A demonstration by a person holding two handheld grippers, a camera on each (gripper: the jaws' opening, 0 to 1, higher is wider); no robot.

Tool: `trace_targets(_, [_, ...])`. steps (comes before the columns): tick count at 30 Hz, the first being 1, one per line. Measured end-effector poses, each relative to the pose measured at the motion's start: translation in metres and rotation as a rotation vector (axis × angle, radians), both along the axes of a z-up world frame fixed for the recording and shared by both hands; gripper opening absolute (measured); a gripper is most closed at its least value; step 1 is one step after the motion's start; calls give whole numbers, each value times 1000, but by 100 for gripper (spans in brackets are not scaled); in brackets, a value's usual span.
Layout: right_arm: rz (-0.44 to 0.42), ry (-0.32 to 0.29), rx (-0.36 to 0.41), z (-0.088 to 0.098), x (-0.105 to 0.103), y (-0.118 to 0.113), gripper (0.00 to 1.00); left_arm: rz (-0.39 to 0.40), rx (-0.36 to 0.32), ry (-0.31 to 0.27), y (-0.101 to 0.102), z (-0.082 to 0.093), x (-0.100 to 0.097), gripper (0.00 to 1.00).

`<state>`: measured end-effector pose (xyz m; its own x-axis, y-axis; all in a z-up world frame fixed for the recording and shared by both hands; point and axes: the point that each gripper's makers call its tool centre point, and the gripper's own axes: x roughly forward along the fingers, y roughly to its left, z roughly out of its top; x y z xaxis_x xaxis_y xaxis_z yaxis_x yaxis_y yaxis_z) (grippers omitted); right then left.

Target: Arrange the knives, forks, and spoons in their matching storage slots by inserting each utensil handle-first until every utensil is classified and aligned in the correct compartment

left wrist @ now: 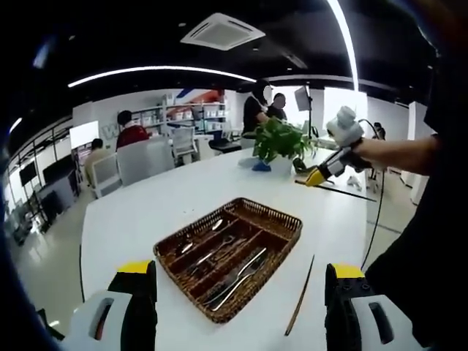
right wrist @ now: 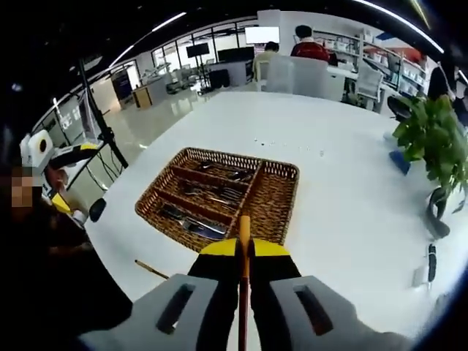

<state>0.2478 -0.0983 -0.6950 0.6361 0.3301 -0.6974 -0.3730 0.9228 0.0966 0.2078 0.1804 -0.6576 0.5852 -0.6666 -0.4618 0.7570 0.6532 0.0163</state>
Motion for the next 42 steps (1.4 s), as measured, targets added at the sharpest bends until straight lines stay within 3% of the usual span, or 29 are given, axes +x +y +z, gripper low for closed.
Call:
trace_targets(2, [12, -8, -41, -1, 2, -1, 1, 2, 3, 4, 4, -1, 0, 100])
trace_targets(22, [-11, 22, -29, -11, 21, 2, 2, 43, -21, 9, 22, 3, 10, 100])
trace_targets(42, [-41, 40, -27, -29, 66, 10, 2, 91, -34, 22, 46, 1, 16, 100])
